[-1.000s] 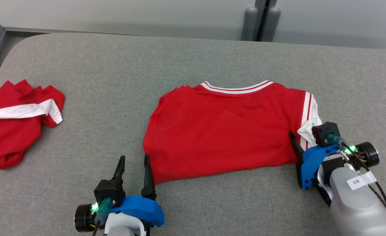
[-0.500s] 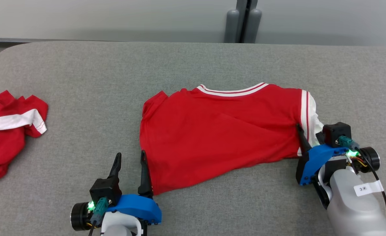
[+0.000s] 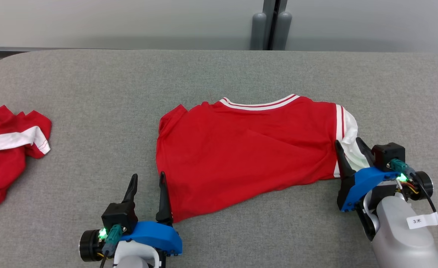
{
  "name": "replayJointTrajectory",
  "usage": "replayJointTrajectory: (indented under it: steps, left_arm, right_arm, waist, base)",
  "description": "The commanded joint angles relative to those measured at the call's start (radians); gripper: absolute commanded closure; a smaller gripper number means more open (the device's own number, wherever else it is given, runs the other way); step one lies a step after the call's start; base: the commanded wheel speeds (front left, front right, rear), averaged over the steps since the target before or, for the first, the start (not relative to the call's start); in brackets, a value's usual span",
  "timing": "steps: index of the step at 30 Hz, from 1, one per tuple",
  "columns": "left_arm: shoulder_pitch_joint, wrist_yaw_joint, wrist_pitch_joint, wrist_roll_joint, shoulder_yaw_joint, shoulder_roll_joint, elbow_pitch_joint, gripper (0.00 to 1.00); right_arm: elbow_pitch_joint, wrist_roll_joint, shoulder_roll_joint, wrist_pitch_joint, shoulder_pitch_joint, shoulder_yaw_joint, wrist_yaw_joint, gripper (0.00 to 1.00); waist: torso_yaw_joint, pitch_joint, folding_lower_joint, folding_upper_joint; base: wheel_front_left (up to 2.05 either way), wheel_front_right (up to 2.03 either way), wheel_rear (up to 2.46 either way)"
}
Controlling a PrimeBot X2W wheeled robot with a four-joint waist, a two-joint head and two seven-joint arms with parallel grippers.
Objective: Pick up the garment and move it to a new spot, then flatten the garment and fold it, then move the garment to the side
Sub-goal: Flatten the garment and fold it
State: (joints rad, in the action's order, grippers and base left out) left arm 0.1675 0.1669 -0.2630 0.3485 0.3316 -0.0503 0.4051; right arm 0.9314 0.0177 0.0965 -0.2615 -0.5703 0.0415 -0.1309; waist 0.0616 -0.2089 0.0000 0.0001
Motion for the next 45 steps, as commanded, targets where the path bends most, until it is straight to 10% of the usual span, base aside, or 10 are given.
replayJointTrajectory:
  steps: [1,19,20,21,32,45]
  left_arm:
    - [0.005,0.000,-0.003,-0.008,-0.009,0.000,-0.006,0.00]
    - [-0.047,-0.011,-0.003,-0.026,-0.059,0.000,0.002,0.00]
    - [-0.052,-0.011,-0.003,-0.026,-0.061,0.000,0.005,0.00]
    - [-0.055,-0.011,-0.003,-0.026,-0.066,0.000,0.008,0.00]
    - [-0.067,0.003,-0.003,-0.091,-0.145,0.000,-0.003,0.00]
    - [-0.154,-0.074,-0.003,-0.102,-0.105,0.000,0.060,0.00]
  right_arm:
    - [-0.010,-0.005,0.003,-0.005,-0.008,0.001,0.000,1.00]
    - [-0.161,-0.127,0.001,-0.005,0.251,0.282,0.000,1.00]
    - [-0.151,-0.114,0.001,-0.005,0.260,0.292,0.000,0.06]
    - [-0.158,-0.099,0.001,-0.005,0.261,0.297,0.000,0.00]
    - [-0.601,-0.035,-0.037,-0.004,0.318,0.053,0.000,0.00]
    - [-0.511,-0.066,-0.044,-0.004,0.440,-0.018,0.000,0.00]
  waist:
    - [0.002,-0.001,0.0000,-0.0001]
    - [-0.128,0.089,0.0000,-0.0001]
    - [-0.133,0.093,0.0000,-0.0001]
    - [-0.136,0.097,0.0000,-0.0001]
    - [-0.114,0.116,0.0000,-0.0001]
    - [-0.097,0.200,0.0000,-0.0001]
  base:
    - [0.00,0.00,0.00]
    - [0.00,0.00,0.00]
    - [0.00,0.00,0.00]
    - [0.00,0.00,0.00]
    - [0.00,0.00,0.00]
    - [0.00,0.00,0.00]
